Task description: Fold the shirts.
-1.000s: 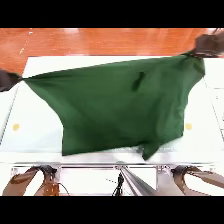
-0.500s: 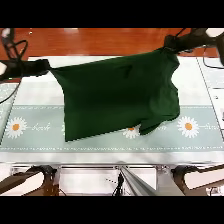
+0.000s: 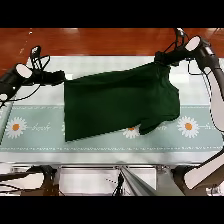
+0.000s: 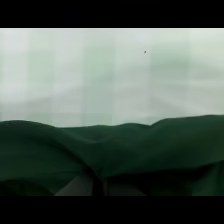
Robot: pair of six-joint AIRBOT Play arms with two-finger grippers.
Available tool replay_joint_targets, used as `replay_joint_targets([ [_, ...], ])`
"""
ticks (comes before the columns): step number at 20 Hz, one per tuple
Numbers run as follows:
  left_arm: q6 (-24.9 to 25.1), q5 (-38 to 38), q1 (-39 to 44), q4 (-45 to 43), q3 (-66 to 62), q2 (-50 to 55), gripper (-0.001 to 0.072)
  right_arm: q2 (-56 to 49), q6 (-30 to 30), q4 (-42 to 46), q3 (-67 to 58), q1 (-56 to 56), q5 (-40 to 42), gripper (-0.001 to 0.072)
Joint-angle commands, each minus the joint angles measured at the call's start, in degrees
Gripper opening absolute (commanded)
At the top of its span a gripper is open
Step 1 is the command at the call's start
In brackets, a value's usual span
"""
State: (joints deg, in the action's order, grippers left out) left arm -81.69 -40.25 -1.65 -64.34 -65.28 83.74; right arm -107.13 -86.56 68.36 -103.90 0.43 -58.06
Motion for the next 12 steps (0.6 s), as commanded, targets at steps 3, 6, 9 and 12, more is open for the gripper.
replay_joint_targets([
  [3,0.02,-13.81,-1.38,-0.44,0.00,0.46,0.0025,-0.81,-0.07,6.08,-1.49,0.72,-15.58,0.0039],
  [6,0.07,-17.33,-1.29,-0.28,0.00,0.57,0.0026,-0.81,-0.26,8.31,-1.49,0.70,-20.20,0.0040],
  [9,0.15,-16.81,0.42,-0.20,0.00,0.87,0.0049,-0.81,-0.20,5.84,-1.49,0.44,-20.09,0.0073],
  [12,0.17,-22.60,-0.22,-1.88,-1.55,0.70,0.0363,0.33,4.37,7.61,-1.62,1.38,-26.73,0.0330],
])
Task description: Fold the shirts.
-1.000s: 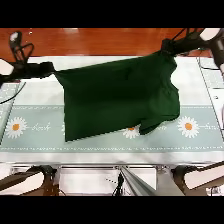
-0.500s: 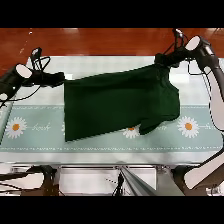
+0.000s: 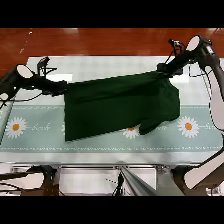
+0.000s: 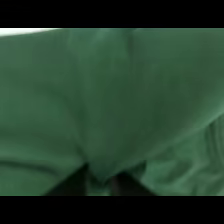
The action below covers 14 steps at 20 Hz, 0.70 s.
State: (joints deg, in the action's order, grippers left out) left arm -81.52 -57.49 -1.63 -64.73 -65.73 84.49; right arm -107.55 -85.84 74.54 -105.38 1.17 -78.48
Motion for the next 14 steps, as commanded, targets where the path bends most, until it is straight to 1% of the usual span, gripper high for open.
replay_joint_targets([
  [1,0.02,-9.25,-1.27,-3.37,-2.14,-0.28,0.0451,1.73,5.60,5.57,-0.13,1.27,-10.73,0.0386],
  [2,0.02,-13.62,-2.82,-5.42,-2.93,-0.87,0.0477,2.80,6.03,11.32,-0.13,2.08,-14.67,0.0409],
  [3,0.04,-17.11,-4.61,-6.29,-2.71,-1.88,0.0477,4.35,3.74,15.43,0.28,3.76,-16.59,0.0411],
  [4,0.04,-20.24,-6.73,-6.21,-1.51,-3.34,0.0477,6.01,2.03,16.65,1.36,5.75,-17.00,0.0418],
  [5,0.07,-21.42,-8.50,-5.79,0.94,-5.33,0.0477,7.89,1.11,15.93,3.21,8.20,-16.70,0.0432],
  [6,0.63,-21.22,-10.14,-5.42,4.98,-8.17,0.0476,9.68,1.16,14.43,5.79,10.49,-16.00,0.0442],
  [8,2.97,-20.57,-12.50,-3.93,15.08,-14.03,0.0476,13.44,2.56,9.62,13.16,15.08,-13.97,0.0530],
  [9,4.24,-20.57,-13.11,-2.93,19.93,-16.50,0.0481,15.26,4.02,6.25,17.18,17.16,-12.20,0.0557],
  [10,5.38,-20.55,-13.18,-2.51,23.41,-18.10,0.0542,16.76,5.70,2.71,20.41,18.84,-10.36,0.0557],
  [12,5.84,-20.57,-13.03,-1.05,27.82,-19.06,0.0549,19.39,6.80,-2.91,25.18,21.18,-6.23,0.0550],
  [14,8.50,-20.09,-12.94,4.46,30.80,-18.86,0.0554,21.03,6.88,-4.61,27.12,21.64,-3.61,0.0550],
])
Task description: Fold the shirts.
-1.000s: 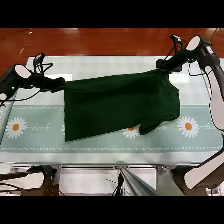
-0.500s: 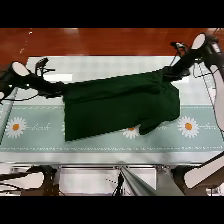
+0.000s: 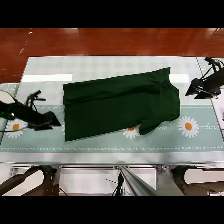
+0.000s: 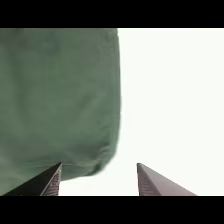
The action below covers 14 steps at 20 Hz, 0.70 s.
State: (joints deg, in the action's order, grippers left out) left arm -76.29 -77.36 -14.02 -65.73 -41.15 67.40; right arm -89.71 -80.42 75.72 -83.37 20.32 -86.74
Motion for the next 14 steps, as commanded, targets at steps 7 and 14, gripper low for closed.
replay_joint_targets([
  [7,2.97,9.25,2.47,10.25,9.46,0.31,0.0604,3.78,2.29,-6.91,5.18,2.36,4.81,0.0549],
  [14,10.69,13.40,10.58,24.30,9.49,9.51,0.0027,4.35,3.63,-4.15,5.81,2.73,2.51,0.0549],
])
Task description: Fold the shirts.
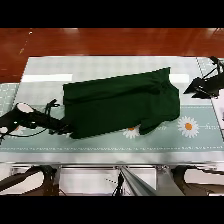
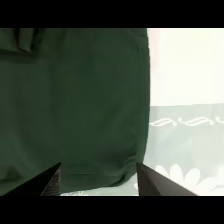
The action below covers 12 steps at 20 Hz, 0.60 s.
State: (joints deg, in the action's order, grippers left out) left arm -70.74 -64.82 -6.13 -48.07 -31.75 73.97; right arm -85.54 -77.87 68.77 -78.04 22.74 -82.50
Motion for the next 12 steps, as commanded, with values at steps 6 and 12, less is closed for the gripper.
replay_joint_targets([
  [6,5.62,-0.37,2.80,6.54,0.07,2.16,0.0026,2.12,3.93,-2.34,14.40,7.98,-2.27,0.0551],
  [12,5.60,-0.37,2.80,6.56,0.04,2.12,0.0026,3.02,4.48,-4.42,23.96,5.68,6.12,0.0550],
])
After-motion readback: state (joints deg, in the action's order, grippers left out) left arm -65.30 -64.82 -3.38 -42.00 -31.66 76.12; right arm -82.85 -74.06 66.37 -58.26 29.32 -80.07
